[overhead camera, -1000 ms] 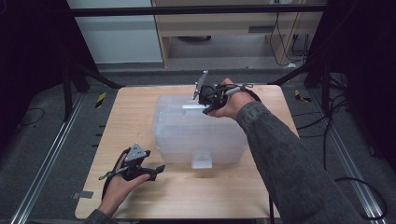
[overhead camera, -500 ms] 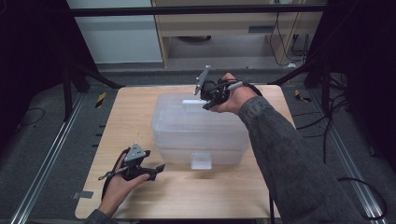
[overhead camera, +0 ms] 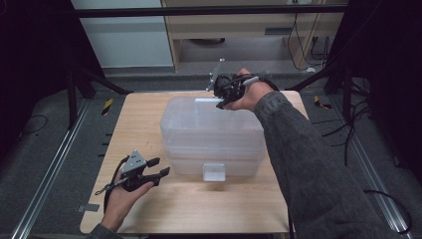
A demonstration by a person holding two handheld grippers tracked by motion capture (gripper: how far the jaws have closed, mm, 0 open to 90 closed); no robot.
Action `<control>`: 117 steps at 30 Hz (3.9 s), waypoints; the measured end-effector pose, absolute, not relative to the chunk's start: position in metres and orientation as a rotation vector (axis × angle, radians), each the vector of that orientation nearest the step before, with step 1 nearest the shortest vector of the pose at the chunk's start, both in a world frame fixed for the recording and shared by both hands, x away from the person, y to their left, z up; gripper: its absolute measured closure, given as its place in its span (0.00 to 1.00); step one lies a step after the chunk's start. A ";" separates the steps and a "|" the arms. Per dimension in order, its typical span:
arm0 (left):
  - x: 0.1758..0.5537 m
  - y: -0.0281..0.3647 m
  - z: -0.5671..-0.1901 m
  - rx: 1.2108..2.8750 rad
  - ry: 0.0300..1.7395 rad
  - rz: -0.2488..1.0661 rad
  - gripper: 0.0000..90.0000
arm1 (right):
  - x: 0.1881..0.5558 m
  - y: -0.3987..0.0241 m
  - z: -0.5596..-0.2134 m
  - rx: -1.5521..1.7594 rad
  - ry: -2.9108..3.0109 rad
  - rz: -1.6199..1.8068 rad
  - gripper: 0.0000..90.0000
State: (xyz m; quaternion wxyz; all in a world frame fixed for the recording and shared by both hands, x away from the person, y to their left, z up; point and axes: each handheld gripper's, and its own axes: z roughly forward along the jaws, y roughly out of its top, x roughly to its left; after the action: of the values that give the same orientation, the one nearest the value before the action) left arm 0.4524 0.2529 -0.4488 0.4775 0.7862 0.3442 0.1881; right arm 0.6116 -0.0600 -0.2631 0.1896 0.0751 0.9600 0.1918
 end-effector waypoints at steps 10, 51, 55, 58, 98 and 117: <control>0.449 0.258 -0.434 1.863 0.806 0.488 0.77 | 0.616 -0.057 -0.260 0.194 2.698 0.521 0.82; 0.476 0.256 -0.406 1.787 0.781 0.455 0.99 | 0.620 -0.058 -0.252 0.286 2.665 0.604 0.65; 0.477 0.256 -0.403 1.781 0.779 0.455 0.99 | 0.616 -0.066 -0.246 0.332 2.632 0.623 0.61; 0.478 0.256 -0.402 1.779 0.779 0.456 0.99 | 0.613 -0.072 -0.242 0.346 2.622 0.635 0.61; 0.481 0.255 -0.393 1.777 0.770 0.464 0.99 | 0.614 -0.070 -0.237 0.352 2.618 0.646 0.64; 0.490 0.253 -0.380 1.790 0.777 0.467 0.99 | 0.583 -0.112 -0.206 0.468 2.495 0.685 0.75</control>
State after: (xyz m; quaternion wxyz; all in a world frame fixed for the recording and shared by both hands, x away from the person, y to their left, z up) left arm 0.4904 0.2527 -0.3797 0.5376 0.7521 0.3267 0.1964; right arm 0.5833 -0.1123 -0.2058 0.2536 0.1721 0.9179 0.2520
